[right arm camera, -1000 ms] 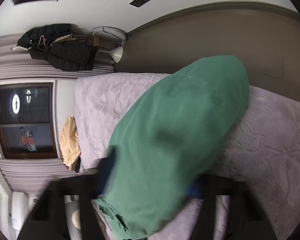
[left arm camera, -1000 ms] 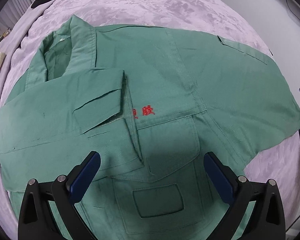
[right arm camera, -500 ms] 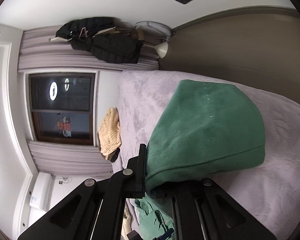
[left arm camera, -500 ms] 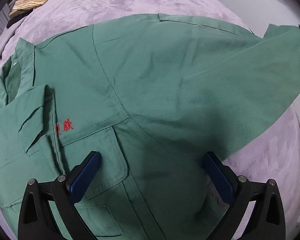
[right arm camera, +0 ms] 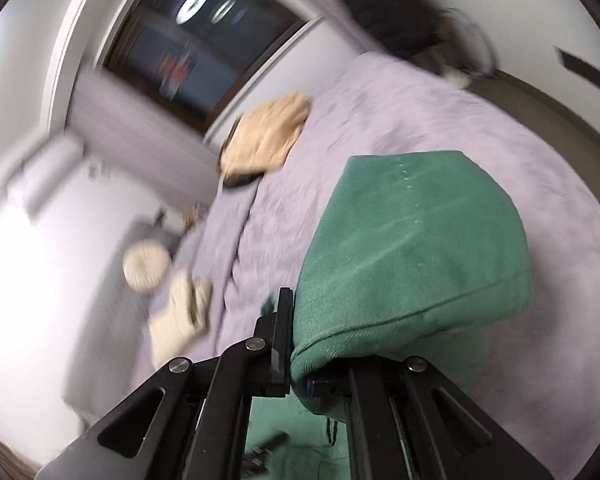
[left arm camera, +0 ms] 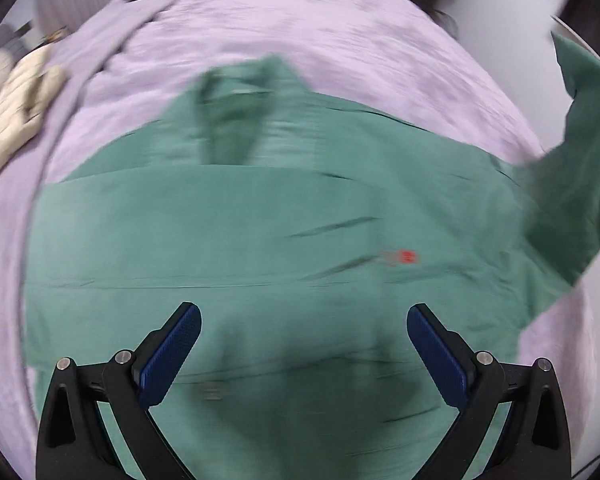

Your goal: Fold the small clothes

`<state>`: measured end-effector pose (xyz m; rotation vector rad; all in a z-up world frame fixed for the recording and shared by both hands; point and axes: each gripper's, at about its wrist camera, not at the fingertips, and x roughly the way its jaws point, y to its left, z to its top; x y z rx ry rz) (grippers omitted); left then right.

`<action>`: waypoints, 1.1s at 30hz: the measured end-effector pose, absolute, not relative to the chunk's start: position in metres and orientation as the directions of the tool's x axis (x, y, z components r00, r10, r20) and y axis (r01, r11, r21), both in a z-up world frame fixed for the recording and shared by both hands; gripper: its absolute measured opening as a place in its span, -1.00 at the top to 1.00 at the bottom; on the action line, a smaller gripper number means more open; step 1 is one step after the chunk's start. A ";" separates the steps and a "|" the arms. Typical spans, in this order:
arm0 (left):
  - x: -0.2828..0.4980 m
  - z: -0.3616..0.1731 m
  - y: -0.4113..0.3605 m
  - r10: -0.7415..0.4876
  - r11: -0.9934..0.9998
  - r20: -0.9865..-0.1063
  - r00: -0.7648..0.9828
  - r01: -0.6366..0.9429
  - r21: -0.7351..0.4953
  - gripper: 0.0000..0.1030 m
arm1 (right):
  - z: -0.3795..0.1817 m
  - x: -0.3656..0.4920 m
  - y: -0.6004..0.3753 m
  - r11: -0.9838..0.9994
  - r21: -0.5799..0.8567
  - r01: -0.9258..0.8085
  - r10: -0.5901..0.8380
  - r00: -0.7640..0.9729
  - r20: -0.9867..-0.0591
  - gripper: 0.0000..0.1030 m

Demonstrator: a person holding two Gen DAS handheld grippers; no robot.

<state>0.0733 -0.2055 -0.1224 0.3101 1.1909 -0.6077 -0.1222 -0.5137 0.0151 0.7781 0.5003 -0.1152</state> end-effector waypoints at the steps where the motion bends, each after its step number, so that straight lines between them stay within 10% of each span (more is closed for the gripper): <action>1: 0.084 -0.123 -0.188 -0.256 0.826 -0.932 0.257 0.560 -0.073 -1.00 | 0.011 -0.097 -0.486 0.762 0.594 0.257 0.114 0.851 -0.513 0.85; 11: 0.118 -0.152 -0.053 -0.112 0.941 -0.953 0.283 0.338 -0.010 -1.00 | -0.160 0.028 -0.303 0.878 0.388 0.281 0.234 0.454 -0.859 0.66; 13: 0.118 -0.153 -0.033 -0.113 0.945 -0.955 0.275 0.326 -0.017 -1.00 | -0.172 0.020 -0.310 0.834 0.434 0.339 0.260 0.453 -0.853 -0.15; 15: 0.121 -0.156 -0.022 -0.118 0.948 -0.957 0.267 0.317 -0.028 -1.00 | -0.168 0.001 -0.323 0.784 0.481 0.392 0.253 0.506 -0.825 -0.39; 18: 0.130 -0.159 -0.010 -0.138 0.953 -0.957 0.255 0.298 -0.058 -1.00 | -0.152 -0.016 -0.342 0.705 0.529 0.472 0.198 0.586 -0.786 -0.37; 20: 0.134 -0.157 -0.005 -0.155 0.954 -0.955 0.253 0.290 -0.078 -1.00 | -0.148 -0.016 -0.351 0.676 0.542 0.500 0.170 0.609 -0.775 0.13; 21: 0.134 -0.156 0.000 -0.163 0.954 -0.953 0.256 0.288 -0.086 -1.00 | -0.147 -0.013 -0.350 0.678 0.542 0.496 0.171 0.610 -0.773 0.70; 29: 0.151 -0.149 0.030 -0.173 0.967 -0.948 0.267 0.231 -0.111 -1.00 | -0.122 0.054 -0.208 0.985 0.123 0.124 0.040 0.528 -0.849 0.56; 33: 0.155 -0.150 0.039 -0.170 0.972 -0.952 0.253 0.205 -0.119 -1.00 | -0.152 0.050 -0.172 0.995 0.092 0.038 0.067 0.428 -0.901 -0.24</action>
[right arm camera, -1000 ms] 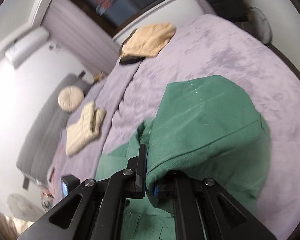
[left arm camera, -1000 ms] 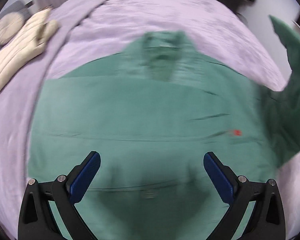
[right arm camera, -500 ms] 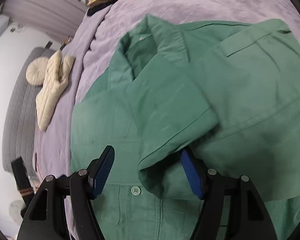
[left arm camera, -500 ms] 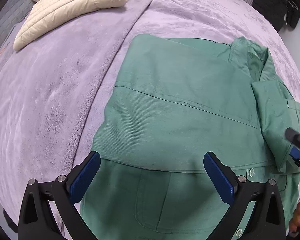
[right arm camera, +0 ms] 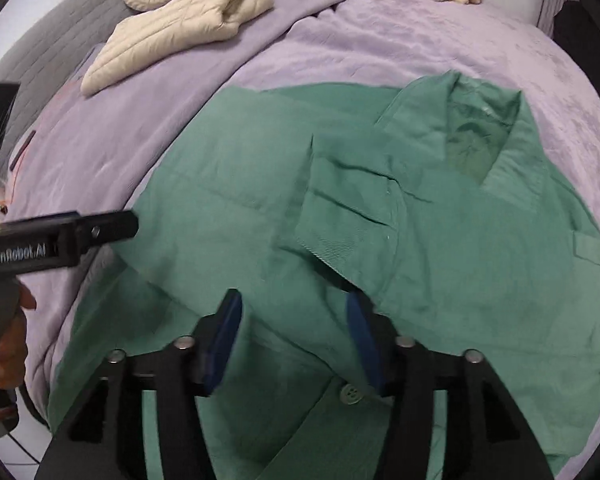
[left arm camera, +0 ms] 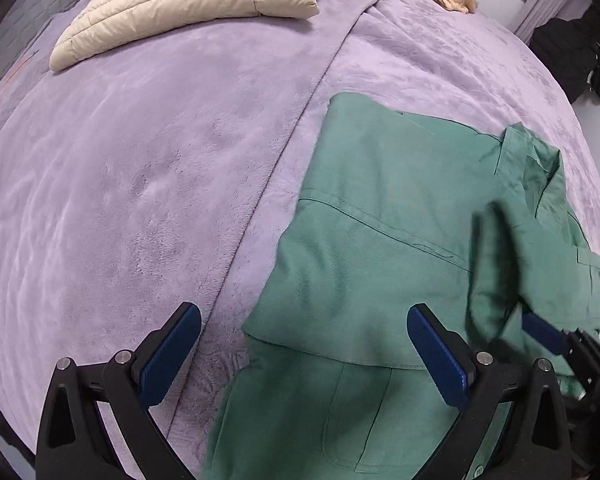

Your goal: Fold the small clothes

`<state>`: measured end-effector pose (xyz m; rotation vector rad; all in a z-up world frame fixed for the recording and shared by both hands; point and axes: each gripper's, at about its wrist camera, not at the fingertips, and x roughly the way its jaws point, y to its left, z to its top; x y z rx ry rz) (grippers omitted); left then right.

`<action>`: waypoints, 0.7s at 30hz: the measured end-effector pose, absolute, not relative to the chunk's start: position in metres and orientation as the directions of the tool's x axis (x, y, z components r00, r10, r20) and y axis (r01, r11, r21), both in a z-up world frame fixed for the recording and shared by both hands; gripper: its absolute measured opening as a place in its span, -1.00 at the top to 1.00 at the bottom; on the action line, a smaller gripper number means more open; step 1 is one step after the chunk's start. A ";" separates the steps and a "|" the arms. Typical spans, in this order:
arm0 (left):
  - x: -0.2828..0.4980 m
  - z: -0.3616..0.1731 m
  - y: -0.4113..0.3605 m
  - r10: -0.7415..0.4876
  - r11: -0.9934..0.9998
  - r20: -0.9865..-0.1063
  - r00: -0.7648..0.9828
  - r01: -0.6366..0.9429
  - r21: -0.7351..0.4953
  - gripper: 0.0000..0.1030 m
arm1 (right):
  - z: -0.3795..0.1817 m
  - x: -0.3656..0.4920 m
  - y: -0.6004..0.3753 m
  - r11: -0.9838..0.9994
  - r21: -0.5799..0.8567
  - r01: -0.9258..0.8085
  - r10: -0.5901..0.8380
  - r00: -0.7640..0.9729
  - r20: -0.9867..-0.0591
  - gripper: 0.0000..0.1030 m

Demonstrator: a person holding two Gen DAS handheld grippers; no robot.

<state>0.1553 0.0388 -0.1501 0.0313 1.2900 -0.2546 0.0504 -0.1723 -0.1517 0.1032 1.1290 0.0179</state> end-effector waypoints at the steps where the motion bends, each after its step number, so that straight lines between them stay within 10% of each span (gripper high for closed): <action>1: 0.156 -0.149 0.036 -0.179 0.969 -0.952 0.249 0.213 -0.127 -1.00 | -0.151 0.044 -0.170 0.994 0.105 0.034 0.081 0.426 -0.901 -0.24; 13: 0.151 -0.175 -0.073 -0.367 0.858 -0.930 0.021 0.392 -0.330 -1.00 | -0.153 -0.106 -0.338 0.652 0.505 0.565 0.186 0.527 -0.829 -0.36; 21: 0.141 -0.131 -0.124 -0.330 0.823 -0.928 0.173 0.534 -0.193 -1.00 | -0.170 -0.176 -0.412 0.307 0.690 0.655 0.147 0.684 -0.715 -0.41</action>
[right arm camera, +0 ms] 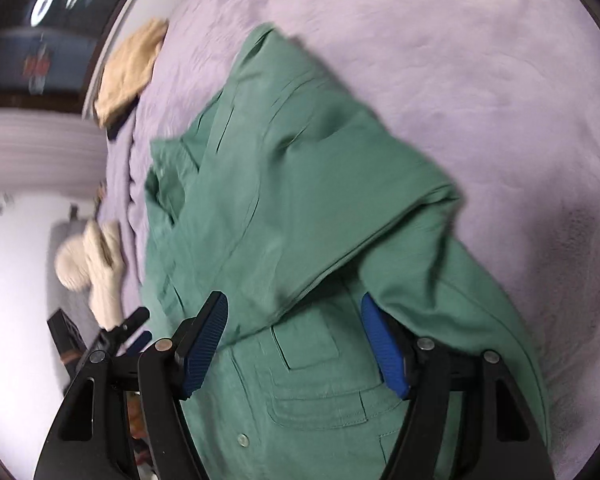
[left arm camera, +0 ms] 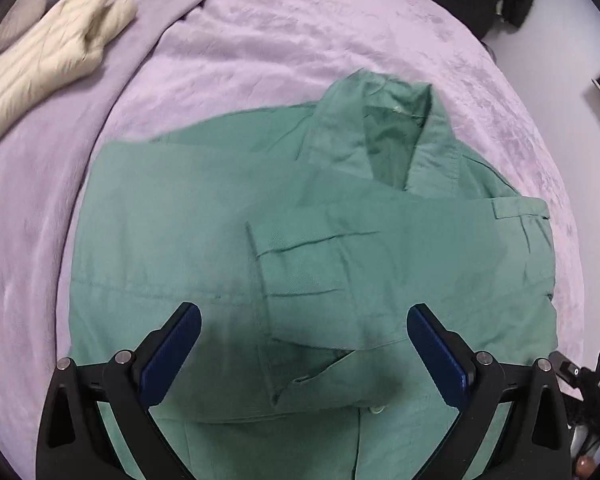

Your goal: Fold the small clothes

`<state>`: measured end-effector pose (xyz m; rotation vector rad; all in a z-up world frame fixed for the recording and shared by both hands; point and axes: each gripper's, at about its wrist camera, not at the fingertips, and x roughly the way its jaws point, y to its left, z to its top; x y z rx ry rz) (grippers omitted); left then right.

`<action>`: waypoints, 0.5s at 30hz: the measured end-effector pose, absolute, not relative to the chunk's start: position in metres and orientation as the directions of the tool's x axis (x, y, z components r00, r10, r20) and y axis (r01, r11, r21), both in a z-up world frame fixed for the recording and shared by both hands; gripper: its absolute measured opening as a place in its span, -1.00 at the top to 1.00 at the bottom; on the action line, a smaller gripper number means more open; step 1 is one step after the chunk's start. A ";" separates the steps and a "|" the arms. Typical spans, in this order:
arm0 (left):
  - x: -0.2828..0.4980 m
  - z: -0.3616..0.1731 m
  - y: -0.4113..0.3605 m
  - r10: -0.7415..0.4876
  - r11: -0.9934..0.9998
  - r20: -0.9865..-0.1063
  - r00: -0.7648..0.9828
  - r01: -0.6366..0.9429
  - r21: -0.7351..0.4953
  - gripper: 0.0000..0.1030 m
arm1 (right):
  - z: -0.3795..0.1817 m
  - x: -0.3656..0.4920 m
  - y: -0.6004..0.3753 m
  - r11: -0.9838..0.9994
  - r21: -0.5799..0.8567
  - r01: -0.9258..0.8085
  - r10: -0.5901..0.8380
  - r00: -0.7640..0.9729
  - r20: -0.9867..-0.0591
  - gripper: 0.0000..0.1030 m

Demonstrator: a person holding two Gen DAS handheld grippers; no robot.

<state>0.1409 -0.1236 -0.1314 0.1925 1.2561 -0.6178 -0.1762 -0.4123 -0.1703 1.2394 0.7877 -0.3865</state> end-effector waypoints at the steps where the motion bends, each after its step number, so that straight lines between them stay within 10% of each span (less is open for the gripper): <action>1: 0.141 -0.126 -0.140 -0.340 0.796 -0.926 0.167 0.575 -0.188 -1.00 | -0.172 -0.178 -0.416 0.278 0.707 0.650 0.147 0.699 -0.700 -0.41; 15: 0.103 -0.125 -0.426 -0.417 0.447 -0.908 -0.049 0.859 -0.251 -1.00 | -0.194 -0.216 -0.436 -0.049 0.900 0.434 0.124 0.897 -0.425 -0.41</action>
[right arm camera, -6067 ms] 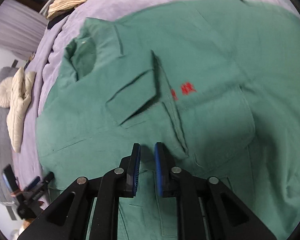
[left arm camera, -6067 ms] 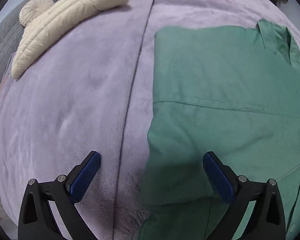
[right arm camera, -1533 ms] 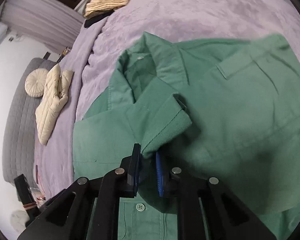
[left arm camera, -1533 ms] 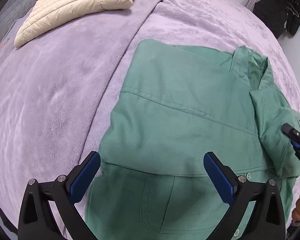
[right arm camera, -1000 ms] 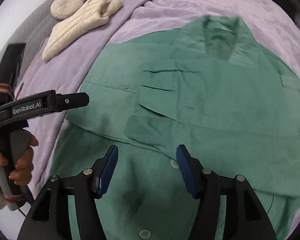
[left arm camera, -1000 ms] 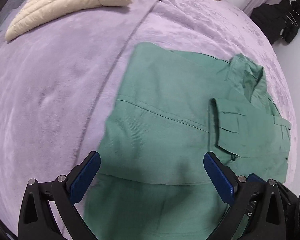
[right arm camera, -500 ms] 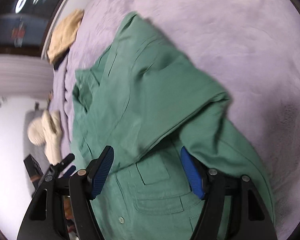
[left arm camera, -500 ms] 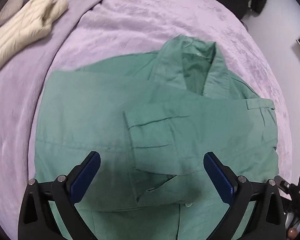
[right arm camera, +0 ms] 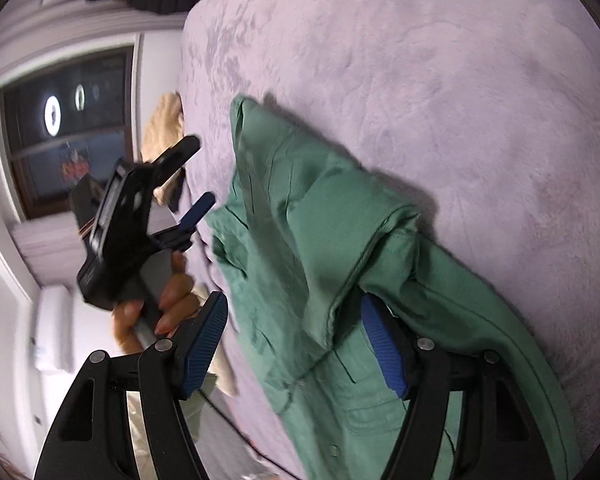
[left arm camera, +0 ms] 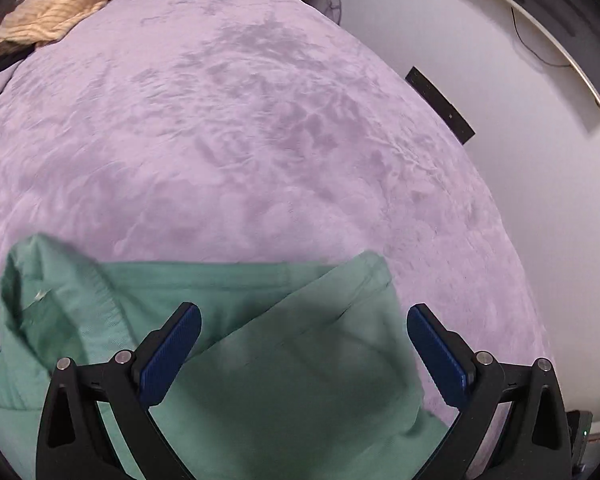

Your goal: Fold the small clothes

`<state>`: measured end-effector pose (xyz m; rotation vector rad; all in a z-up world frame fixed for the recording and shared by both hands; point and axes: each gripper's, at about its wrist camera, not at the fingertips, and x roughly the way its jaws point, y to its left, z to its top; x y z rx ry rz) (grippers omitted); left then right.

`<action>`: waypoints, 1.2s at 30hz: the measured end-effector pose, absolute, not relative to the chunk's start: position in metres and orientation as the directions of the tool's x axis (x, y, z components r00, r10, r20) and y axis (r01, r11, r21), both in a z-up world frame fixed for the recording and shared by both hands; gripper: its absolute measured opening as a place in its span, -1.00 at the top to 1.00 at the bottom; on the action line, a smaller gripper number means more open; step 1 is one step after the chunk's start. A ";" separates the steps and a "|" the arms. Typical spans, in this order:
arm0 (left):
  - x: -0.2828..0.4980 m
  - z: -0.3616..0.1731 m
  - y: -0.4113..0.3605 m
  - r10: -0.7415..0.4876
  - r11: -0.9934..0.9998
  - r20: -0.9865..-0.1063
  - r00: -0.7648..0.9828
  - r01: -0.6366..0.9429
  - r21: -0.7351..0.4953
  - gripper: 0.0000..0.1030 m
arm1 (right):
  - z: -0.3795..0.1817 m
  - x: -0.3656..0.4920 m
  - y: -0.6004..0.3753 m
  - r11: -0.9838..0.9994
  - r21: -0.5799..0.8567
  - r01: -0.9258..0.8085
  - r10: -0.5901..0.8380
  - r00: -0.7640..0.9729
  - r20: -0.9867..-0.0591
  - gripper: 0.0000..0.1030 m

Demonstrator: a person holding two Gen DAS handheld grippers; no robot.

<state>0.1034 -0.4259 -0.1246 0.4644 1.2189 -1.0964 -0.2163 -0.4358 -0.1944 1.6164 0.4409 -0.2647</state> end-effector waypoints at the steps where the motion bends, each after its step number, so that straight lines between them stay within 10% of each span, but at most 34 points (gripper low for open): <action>1: 0.099 -0.130 -0.440 -0.401 0.432 -0.914 -0.056 0.869 -0.243 -1.00 | -0.198 -0.219 -0.439 -0.078 0.907 0.413 0.109 0.908 -0.404 -0.41; 3: 0.087 -0.142 -0.459 -0.356 0.408 -0.932 -0.064 0.887 -0.217 -0.93 | -0.204 -0.224 -0.444 -0.116 0.908 0.402 0.092 0.915 -0.393 -0.41; 6: 0.074 -0.162 -0.473 -0.252 0.392 -0.967 -0.038 0.910 -0.138 -0.10 | -0.215 -0.224 -0.452 -0.177 0.905 0.387 0.083 0.922 -0.378 -0.39; 9: 0.066 -0.163 -0.469 -0.274 0.355 -0.959 -0.073 0.919 -0.171 0.64 | -0.218 -0.218 -0.458 -0.180 0.897 0.404 0.081 0.915 -0.396 0.93; 11: 0.063 -0.150 -0.462 -0.324 0.338 -0.945 -0.051 0.926 -0.166 0.69 | -0.205 -0.216 -0.462 -0.136 0.893 0.429 0.045 0.903 -0.427 0.94; 20: 0.060 -0.160 -0.468 -0.356 0.369 -0.934 0.018 0.921 -0.123 0.68 | -0.184 -0.218 -0.462 0.081 0.784 0.615 -0.075 0.788 -0.611 0.95; 24: 0.063 -0.159 -0.473 -0.341 0.396 -0.940 0.031 0.911 -0.114 0.33 | -0.207 -0.240 -0.465 0.024 0.775 0.631 -0.047 0.776 -0.630 0.95; 27: 0.073 -0.138 -0.470 -0.363 0.396 -0.925 0.109 0.917 -0.047 -0.33 | -0.203 -0.247 -0.465 0.050 0.758 0.651 -0.038 0.759 -0.649 0.95; 36: 0.095 -0.112 -0.453 -0.428 0.441 -0.895 0.127 0.893 -0.084 -0.39 | -0.160 -0.259 -0.477 0.157 0.781 0.605 -0.088 0.796 -0.599 0.86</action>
